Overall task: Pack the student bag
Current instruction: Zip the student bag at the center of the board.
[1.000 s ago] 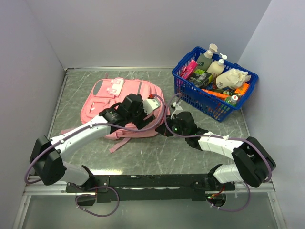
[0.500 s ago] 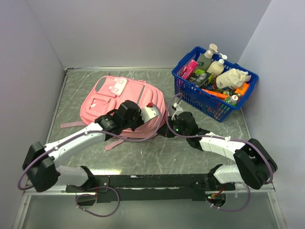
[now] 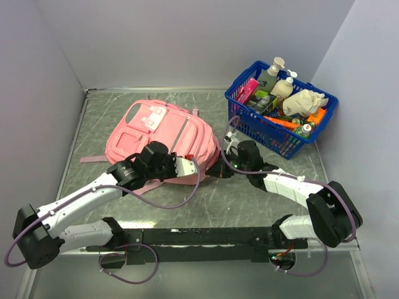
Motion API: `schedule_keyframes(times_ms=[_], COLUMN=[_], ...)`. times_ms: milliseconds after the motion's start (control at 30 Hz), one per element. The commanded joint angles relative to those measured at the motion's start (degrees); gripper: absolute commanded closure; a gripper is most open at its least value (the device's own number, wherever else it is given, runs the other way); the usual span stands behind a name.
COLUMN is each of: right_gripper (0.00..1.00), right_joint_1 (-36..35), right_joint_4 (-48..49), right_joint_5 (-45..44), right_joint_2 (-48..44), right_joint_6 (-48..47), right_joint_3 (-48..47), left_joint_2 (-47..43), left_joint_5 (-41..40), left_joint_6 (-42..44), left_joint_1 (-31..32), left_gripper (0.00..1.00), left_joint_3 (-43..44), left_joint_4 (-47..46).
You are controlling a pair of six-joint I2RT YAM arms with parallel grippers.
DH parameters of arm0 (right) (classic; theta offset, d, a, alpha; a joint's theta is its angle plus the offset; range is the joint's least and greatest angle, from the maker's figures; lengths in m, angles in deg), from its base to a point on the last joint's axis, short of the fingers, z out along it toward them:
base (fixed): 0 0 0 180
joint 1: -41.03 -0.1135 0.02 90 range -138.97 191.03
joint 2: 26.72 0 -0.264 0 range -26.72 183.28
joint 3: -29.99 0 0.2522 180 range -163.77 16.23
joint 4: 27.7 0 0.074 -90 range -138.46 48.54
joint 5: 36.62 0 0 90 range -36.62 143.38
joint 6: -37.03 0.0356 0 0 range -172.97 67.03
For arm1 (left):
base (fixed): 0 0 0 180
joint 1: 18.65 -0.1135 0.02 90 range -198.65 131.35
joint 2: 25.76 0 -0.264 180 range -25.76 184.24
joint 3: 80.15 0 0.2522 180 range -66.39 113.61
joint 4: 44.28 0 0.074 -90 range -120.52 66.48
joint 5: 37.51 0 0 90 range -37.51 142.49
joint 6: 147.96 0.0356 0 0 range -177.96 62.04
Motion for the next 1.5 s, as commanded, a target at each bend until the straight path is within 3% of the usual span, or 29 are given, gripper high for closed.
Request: schedule_keyframes(times_ms=[0, 33, 67, 233, 367, 500, 600, 700, 833, 1000, 1300, 1467], right_gripper=[1.00, 1.00, 1.00, 1.00, 1.00, 1.00, 1.00, 1.00, 1.00, 1.00, 1.00, 1.00], right_joint_1=[4.1, 4.1, 3.9, 1.2, -1.1, -2.6, -2.7, -2.7, -3.0, -3.3, -3.3, -3.2], right_joint_4=[1.4, 2.2, 3.0, 7.0, 10.0, 11.1, 11.9, 11.8, 12.2, 13.5, 14.9, 15.1], right_joint_5=[-2.5, -1.9, -1.2, -1.2, -1.4, -1.8, -2.0, -2.6, -2.9, -2.2, -0.9, -0.4], right_joint_2=[-2.4, -2.3, -2.3, -2.3, -1.6, 0.2, 0.8, 0.2, -1.2, -1.3, -0.4, 0.3], right_joint_6=[-2.8, -2.4, -1.2, 1.6, 3.7, 4.5, 4.9, 4.8, 5.1, 5.6, 6.0, 5.9], right_joint_3=[-5.4, -5.0, -4.4, -0.2, 1.4, 0.9, 0.7, 0.9, 1.5, 2.8, 3.2, 3.0], left_joint_2=[-1.2, 0.1, 1.0, 5.7, 6.1, 4.9, 6.1, 8.7, 12.6, 15.6, 17.2, 18.5], left_joint_5=[-7.8, -9.7, -10.6, -4.3, 2.7, 9.7, 12.3, 8.7, -8.5, -19.2, -19.3, -18.1], left_joint_6=[1.2, 0.2, -1.6, -7.1, -10.7, -14.2, -13.6, -12.7, -12.3, -11.6, -11.6, -14.4], left_joint_1=[0.0, 0.1, 0.0, 0.1, 2.6, 7.7, 8.9, 10.0, 10.0, 9.9, 9.9, 9.9], left_gripper=[0.56, 0.40, 0.35, 0.28, 0.35, 0.51, 0.48, 0.47, 0.47, 0.46, 0.47, 0.47], left_joint_3=[-1.9, -0.9, 0.7, 13.7, 17.1, 15.9, 14.1, 12.3, 11.0, 10.2, 11.7, 17.8], left_joint_4=[9.1, 5.3, 5.0, 8.2, 12.7, 14.9, 15.0, 10.9, 2.2, -5.3, -7.1, -4.7])
